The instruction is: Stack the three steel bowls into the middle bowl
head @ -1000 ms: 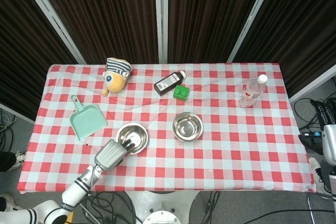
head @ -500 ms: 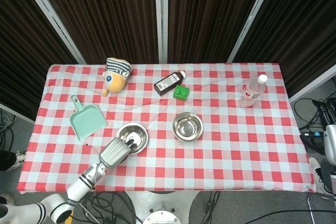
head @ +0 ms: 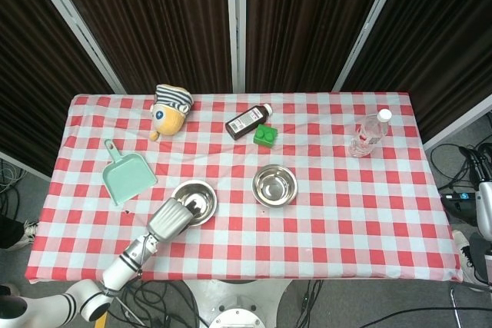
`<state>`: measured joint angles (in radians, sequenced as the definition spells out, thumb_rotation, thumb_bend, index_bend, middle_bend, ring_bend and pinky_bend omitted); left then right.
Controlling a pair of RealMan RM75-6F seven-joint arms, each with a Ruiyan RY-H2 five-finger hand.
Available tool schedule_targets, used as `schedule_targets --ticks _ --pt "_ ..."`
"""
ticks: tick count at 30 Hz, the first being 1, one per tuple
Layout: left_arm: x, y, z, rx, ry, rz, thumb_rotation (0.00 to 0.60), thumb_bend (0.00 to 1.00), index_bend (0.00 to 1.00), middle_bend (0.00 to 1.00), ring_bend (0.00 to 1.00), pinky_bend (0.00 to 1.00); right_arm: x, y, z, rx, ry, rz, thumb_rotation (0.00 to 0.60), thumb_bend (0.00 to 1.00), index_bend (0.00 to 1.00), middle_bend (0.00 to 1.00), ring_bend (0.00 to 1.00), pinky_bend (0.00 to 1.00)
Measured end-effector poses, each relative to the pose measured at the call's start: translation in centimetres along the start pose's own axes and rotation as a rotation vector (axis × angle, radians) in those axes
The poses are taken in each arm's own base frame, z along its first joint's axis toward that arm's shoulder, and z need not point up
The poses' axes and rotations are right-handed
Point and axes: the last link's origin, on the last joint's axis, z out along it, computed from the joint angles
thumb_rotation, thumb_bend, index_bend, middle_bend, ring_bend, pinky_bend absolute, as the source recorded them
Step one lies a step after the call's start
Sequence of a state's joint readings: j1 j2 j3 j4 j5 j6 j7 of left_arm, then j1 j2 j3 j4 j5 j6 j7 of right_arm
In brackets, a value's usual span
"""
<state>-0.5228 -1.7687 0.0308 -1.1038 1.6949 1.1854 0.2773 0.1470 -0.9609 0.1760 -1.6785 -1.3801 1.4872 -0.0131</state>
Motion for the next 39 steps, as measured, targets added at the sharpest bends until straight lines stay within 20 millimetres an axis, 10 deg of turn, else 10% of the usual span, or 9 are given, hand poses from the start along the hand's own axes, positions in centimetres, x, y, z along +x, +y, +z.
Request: schedule_targets --ticks 39 --pt "1.3 -0.7 2.0 -0.038 0.068 0.062 0.6 0.35 0.7 0.72 1.0 1.0 0.7 0.2 0.1 0.003 0.025 0.01 0.6 0.07 0.11 0.15 0.06 0.07"
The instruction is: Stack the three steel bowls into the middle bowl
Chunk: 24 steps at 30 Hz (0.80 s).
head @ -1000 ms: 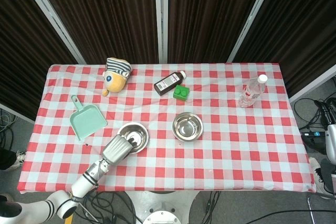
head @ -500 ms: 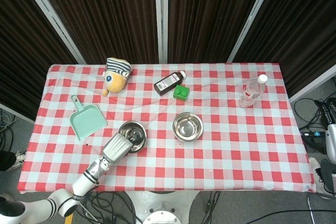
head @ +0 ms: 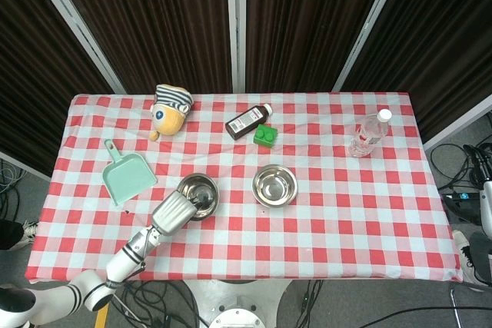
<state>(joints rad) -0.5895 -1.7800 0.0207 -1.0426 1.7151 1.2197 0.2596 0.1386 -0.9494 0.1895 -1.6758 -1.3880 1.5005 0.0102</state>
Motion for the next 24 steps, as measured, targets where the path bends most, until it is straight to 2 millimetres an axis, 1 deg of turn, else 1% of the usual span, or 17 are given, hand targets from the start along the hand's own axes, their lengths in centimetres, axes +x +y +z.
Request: schedule_targets --ticks 2,5,8,12,20,24 --pt "0.6 -0.2 0.7 -0.012 0.011 0.011 0.6 0.35 0.7 0.72 1.0 1.0 0.4 -0.1 0.0 0.003 0.015 0.002 0.6 0.08 0.11 0.15 0.06 0.07" --pt "1.8 -0.2 2.1 -0.034 0.038 0.03 0.6 0.35 0.7 0.73 1.0 1.0 1.0 -0.2 -0.2 -0.002 0.037 0.021 0.6 0.12 0.11 0.16 0.06 0.07" --pt "2.7 0.4 3.6 -0.06 0.051 0.055 0.6 0.35 0.7 0.73 1.0 1.0 1.6 -0.4 -0.5 0.0 0.065 0.048 0.6 0.14 0.11 0.16 0.06 0.08" --pt "3.7 1.8 5.8 -0.092 0.052 0.066 0.6 0.35 0.7 0.73 1.0 1.0 2.4 -0.6 -0.8 0.006 0.098 0.071 0.6 0.15 0.11 0.16 0.06 0.09" --pt "3.3 4.4 8.8 -0.149 0.01 0.082 0.6 0.35 0.7 0.73 1.0 1.0 3.5 -1.0 -1.3 0.034 0.151 0.096 0.6 0.15 0.11 0.17 0.06 0.09" --pt "3.8 5.1 10.7 -0.167 0.032 0.101 0.6 0.35 0.7 0.73 1.0 1.0 3.8 -1.1 -1.4 0.039 0.17 0.105 0.6 0.15 0.11 0.17 0.06 0.09"
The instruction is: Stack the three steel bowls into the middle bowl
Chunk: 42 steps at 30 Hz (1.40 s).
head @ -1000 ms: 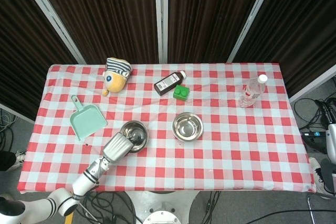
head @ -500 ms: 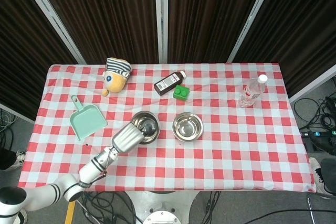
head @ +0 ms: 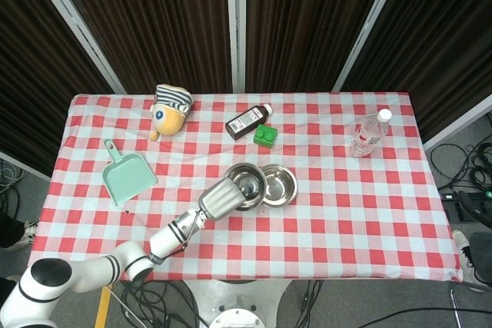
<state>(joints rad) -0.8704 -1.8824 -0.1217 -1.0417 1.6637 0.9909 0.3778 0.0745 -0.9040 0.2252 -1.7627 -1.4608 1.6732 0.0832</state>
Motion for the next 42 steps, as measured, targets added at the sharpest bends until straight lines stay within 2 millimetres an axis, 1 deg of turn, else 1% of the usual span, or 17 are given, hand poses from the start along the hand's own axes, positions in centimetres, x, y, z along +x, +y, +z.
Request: schedule_targets --ticks 6,12,16,20,23,27,32,40,42 --pt "1.3 -0.4 1.9 -0.017 0.033 0.027 0.6 0.35 0.71 0.73 1.0 1.0 0.2 0.0 0.1 0.001 0.024 0.011 0.6 0.15 0.11 0.17 0.06 0.09" --pt "1.5 -0.5 3.0 -0.042 0.016 0.054 0.6 0.35 0.71 0.74 1.0 1.0 0.4 -0.5 0.5 0.019 0.058 0.037 0.6 0.15 0.11 0.17 0.06 0.09" --pt "1.6 0.0 4.2 -0.056 0.002 0.059 0.6 0.35 0.71 0.74 1.0 1.0 0.6 -1.2 0.8 0.036 0.077 0.041 0.6 0.15 0.11 0.17 0.06 0.1" --pt "2.0 0.8 5.1 -0.07 0.011 0.05 0.6 0.35 0.71 0.74 1.0 1.0 0.5 -2.2 1.7 0.041 0.083 0.043 0.6 0.15 0.11 0.17 0.06 0.1" --pt "2.1 0.9 5.3 -0.077 0.012 0.056 0.6 0.35 0.71 0.74 1.0 1.0 0.4 -2.5 2.1 0.041 0.086 0.047 0.6 0.15 0.11 0.17 0.06 0.1" --pt "2.1 1.1 5.2 -0.085 0.009 0.066 0.6 0.35 0.71 0.74 1.0 1.0 0.4 -2.5 2.1 0.044 0.097 0.058 0.6 0.15 0.11 0.17 0.06 0.1" --pt "1.7 1.7 5.2 -0.098 -0.003 0.064 0.6 0.35 0.71 0.74 1.0 1.0 0.6 -1.8 1.2 0.047 0.104 0.064 0.6 0.15 0.11 0.17 0.06 0.11" --pt "1.5 2.6 5.8 -0.1 -0.001 0.052 0.6 0.35 0.71 0.74 1.0 1.0 0.8 -0.6 0.1 0.046 0.099 0.063 0.6 0.15 0.11 0.17 0.06 0.11" --pt "1.5 2.6 6.0 -0.096 0.002 0.046 0.6 0.34 0.69 0.72 1.0 1.0 0.8 -0.4 -0.1 0.047 0.096 0.062 0.6 0.15 0.11 0.17 0.06 0.11"
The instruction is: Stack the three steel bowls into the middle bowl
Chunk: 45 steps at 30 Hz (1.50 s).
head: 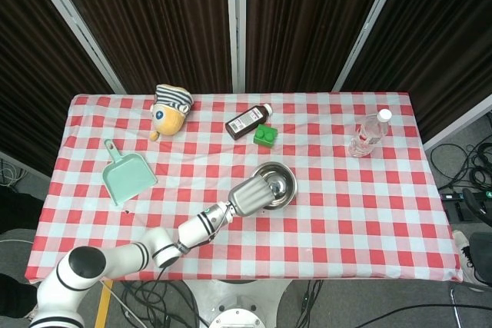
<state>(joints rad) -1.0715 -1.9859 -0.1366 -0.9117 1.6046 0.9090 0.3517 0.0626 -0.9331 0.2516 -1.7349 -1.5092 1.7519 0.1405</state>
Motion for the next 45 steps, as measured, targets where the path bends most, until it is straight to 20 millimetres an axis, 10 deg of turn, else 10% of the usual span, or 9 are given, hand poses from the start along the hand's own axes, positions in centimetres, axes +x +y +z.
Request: schedule_targets --ticks 14,23,29,34,41,45 --pt "0.2 -1.0 -0.4 0.014 0.005 -0.037 0.6 0.24 0.48 0.55 1.0 1.0 -0.2 -0.3 0.3 0.003 -0.005 0.0 0.6 0.15 0.11 0.17 0.06 0.11" --pt "2.0 -8.1 -2.2 0.154 0.002 0.074 0.6 0.24 0.48 0.55 1.0 0.99 -0.2 -0.9 0.4 0.021 -0.012 -0.003 0.6 0.15 0.11 0.17 0.06 0.11" --pt "2.7 -15.2 -8.6 0.37 -0.011 0.094 0.6 0.2 0.47 0.51 0.88 0.92 -1.6 -1.9 0.5 0.058 -0.067 0.003 0.6 0.15 0.11 0.17 0.06 0.12" --pt "2.9 -18.5 -17.7 0.613 0.04 0.007 0.6 0.13 0.43 0.45 0.6 0.76 -3.2 -2.8 0.7 0.089 -0.121 0.003 0.6 0.15 0.11 0.17 0.06 0.12" --pt "3.0 -16.9 -29.7 0.877 0.024 -0.188 0.6 0.09 0.24 0.22 0.2 0.44 -5.3 -2.9 0.7 0.078 -0.246 -0.087 0.6 0.15 0.11 0.09 0.0 0.0" --pt "2.7 -14.3 -34.4 0.945 -0.03 -0.33 0.6 0.1 0.22 0.17 0.15 0.32 -6.5 -2.4 0.2 0.045 -0.347 -0.168 0.6 0.15 0.07 0.06 0.0 0.0"
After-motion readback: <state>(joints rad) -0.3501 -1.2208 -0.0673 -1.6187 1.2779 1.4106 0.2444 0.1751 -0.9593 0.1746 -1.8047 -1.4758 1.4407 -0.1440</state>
